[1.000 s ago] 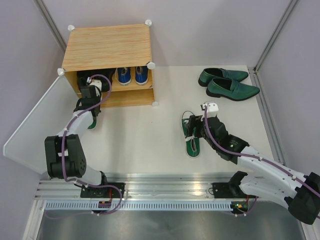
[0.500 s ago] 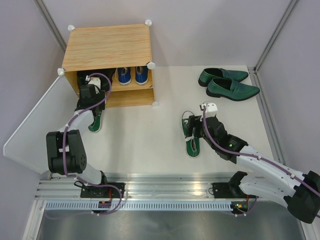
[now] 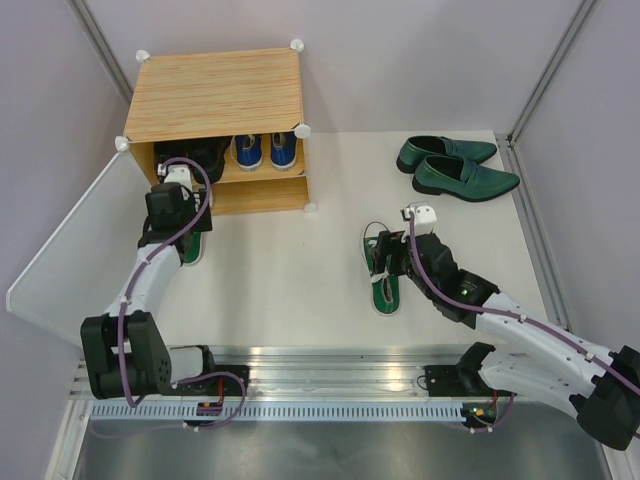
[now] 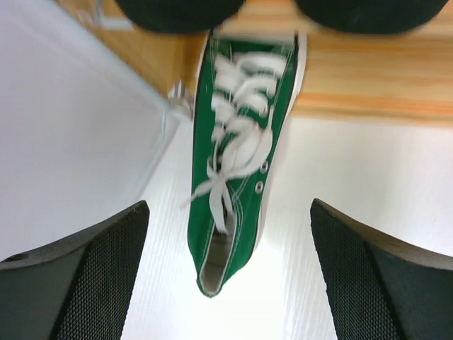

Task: Place and organize the shoes in the shoe cabinet
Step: Place the shoe in the shoe cabinet.

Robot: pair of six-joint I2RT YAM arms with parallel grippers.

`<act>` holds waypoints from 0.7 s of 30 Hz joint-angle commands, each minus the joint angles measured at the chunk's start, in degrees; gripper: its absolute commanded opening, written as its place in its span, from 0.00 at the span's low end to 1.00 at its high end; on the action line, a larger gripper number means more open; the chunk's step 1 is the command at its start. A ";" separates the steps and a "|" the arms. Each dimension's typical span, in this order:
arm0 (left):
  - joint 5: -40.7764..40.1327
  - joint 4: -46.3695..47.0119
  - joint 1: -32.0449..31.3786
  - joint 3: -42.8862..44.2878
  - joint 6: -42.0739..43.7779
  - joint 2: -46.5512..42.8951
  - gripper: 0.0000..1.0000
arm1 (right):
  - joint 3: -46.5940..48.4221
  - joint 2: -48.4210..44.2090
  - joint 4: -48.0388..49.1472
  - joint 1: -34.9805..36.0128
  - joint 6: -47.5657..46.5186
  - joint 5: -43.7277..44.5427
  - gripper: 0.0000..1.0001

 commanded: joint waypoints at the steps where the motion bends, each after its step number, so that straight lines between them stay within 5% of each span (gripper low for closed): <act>1: 1.05 -5.15 1.40 -4.20 -3.41 -0.24 0.96 | 0.03 -2.27 1.57 -0.17 0.03 -0.96 0.79; 10: 6.32 -5.33 4.21 -6.32 -5.35 2.74 0.89 | -0.50 -4.55 1.66 -0.17 0.11 -1.22 0.79; 13: 5.62 -4.27 4.30 -6.23 -5.08 3.27 0.79 | -0.58 -4.73 1.75 -0.09 0.20 -1.49 0.79; 17: 5.97 -4.45 4.48 -5.53 -4.82 4.42 0.51 | -0.58 -4.73 1.84 -0.09 0.20 -1.49 0.80; 21: 6.06 -4.97 4.48 -5.27 -4.91 4.95 0.42 | -0.58 -4.91 1.75 -0.17 0.11 -1.14 0.79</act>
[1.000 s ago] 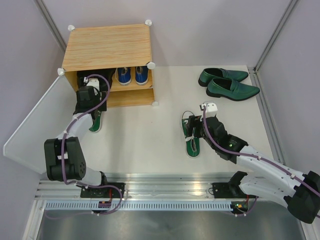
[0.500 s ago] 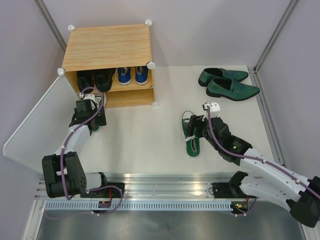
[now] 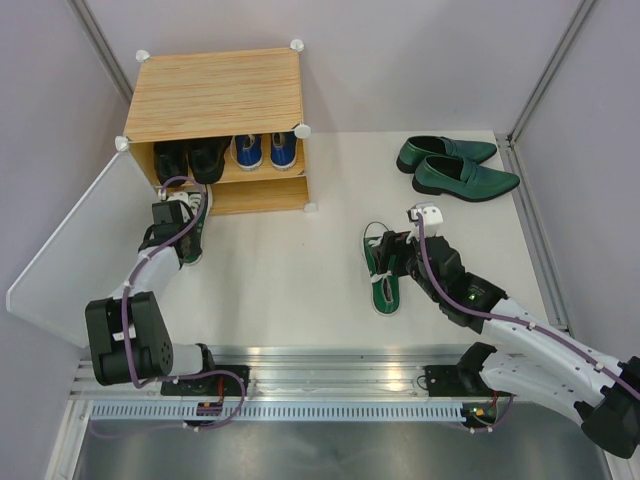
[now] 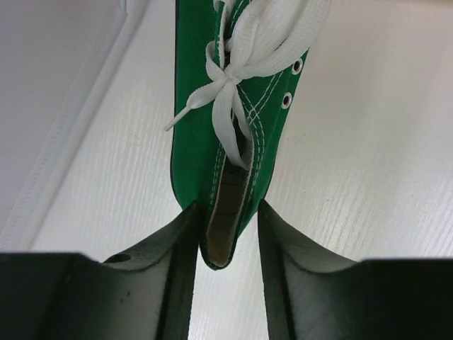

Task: Place and organize the shoes in the shoe cabinet
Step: Place the shoe in the shoe cabinet.

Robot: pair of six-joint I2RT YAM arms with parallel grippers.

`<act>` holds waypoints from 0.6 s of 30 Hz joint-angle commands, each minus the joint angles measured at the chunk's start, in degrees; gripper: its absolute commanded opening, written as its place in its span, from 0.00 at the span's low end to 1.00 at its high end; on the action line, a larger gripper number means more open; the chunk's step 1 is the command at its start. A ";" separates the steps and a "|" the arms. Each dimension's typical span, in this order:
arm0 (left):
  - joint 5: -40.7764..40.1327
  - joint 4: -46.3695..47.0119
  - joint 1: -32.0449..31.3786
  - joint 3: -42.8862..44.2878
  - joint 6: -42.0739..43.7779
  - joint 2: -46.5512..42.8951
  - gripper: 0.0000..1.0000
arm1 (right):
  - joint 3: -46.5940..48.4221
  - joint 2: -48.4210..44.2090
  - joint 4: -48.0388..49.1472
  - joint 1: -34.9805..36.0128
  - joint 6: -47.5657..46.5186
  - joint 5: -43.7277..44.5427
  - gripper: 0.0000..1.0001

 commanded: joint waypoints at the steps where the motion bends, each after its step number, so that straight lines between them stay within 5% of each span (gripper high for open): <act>1: 1.56 0.05 0.00 0.96 -1.30 0.92 0.39 | -0.06 -0.76 1.75 -0.09 0.11 -0.09 0.79; 7: 2.08 -0.39 0.08 2.54 -1.13 1.45 0.15 | 0.03 -0.23 1.84 -0.09 0.03 -0.17 0.80; 8: 2.26 -0.48 0.17 2.98 -1.13 1.63 0.03 | 0.03 -0.14 1.75 -0.09 -0.06 -0.09 0.79; 18: 2.26 1.01 0.17 8.34 -3.06 2.33 0.02 | 0.03 0.39 1.84 -0.09 -0.32 0.79 0.80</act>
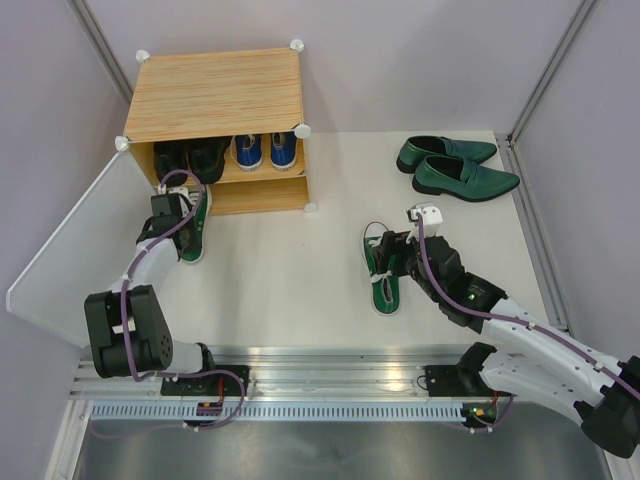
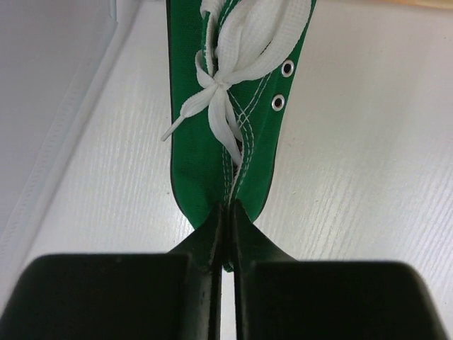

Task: Place and organize the shoes in the shoe cabinet
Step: Place the shoe in the shoe cabinet.

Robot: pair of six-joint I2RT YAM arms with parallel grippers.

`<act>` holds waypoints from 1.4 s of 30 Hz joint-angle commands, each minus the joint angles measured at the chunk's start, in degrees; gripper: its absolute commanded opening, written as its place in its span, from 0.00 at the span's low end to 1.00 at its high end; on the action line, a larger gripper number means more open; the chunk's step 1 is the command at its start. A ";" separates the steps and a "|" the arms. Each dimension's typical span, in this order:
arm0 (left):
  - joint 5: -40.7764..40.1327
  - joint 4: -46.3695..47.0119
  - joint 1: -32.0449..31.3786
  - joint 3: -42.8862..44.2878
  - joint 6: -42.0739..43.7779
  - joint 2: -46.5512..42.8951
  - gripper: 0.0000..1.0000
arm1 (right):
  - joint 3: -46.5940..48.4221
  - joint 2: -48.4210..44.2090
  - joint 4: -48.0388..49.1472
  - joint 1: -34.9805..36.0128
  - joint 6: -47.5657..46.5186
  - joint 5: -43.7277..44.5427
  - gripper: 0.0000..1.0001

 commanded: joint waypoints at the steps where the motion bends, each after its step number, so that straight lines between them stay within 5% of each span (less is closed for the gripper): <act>1: 1.14 4.86 0.08 4.58 -2.86 -0.03 0.02 | 0.07 0.32 1.84 -0.09 -0.41 1.10 0.79; 42: -7.03 18.75 0.08 13.46 -14.55 9.64 0.02 | 0.77 4.72 1.66 -0.09 -1.64 5.41 0.80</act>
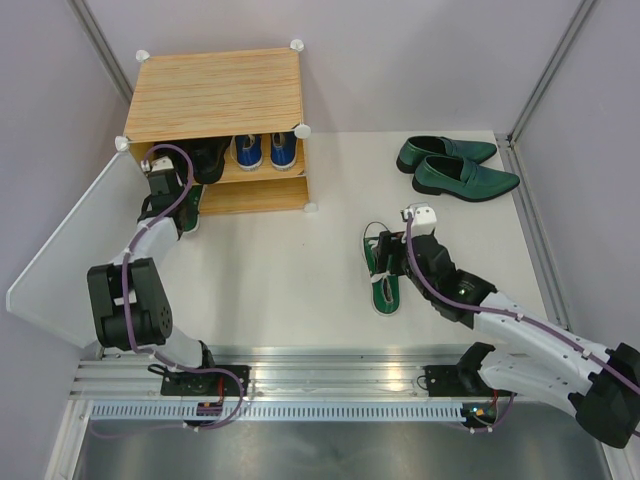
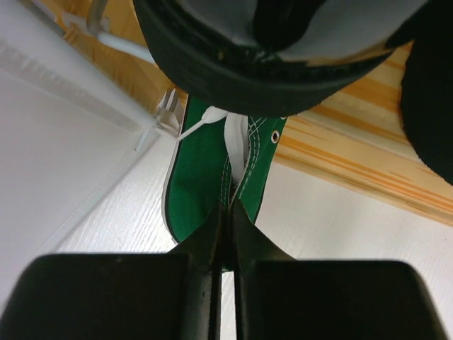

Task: Place and organize the shoes in the shoe cabinet
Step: Place the shoe in the shoe cabinet.

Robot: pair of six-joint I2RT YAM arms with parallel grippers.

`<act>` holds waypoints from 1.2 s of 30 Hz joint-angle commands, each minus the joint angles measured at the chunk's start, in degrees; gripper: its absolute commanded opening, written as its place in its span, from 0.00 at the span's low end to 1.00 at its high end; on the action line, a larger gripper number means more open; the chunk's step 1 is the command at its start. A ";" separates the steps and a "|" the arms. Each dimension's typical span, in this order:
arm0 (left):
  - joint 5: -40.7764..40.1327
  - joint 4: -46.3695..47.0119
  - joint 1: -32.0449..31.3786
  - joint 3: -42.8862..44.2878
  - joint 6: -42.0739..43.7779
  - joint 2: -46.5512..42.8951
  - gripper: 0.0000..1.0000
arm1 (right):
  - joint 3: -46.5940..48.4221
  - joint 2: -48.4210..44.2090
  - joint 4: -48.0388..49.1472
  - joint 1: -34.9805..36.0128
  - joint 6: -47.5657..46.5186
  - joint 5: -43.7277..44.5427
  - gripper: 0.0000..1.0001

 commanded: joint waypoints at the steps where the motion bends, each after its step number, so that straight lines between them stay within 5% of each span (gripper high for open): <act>1: -2.87 8.91 0.15 3.34 -3.06 0.96 0.02 | 0.80 0.80 1.60 -0.09 -0.55 1.50 0.80; 26: -2.70 12.70 0.24 6.51 -4.11 8.35 0.02 | 1.76 3.97 1.68 -0.17 -1.52 3.78 0.79; 36: -7.71 11.47 0.15 1.24 -5.43 5.62 0.53 | 1.33 2.48 1.68 -0.17 -1.34 3.25 0.80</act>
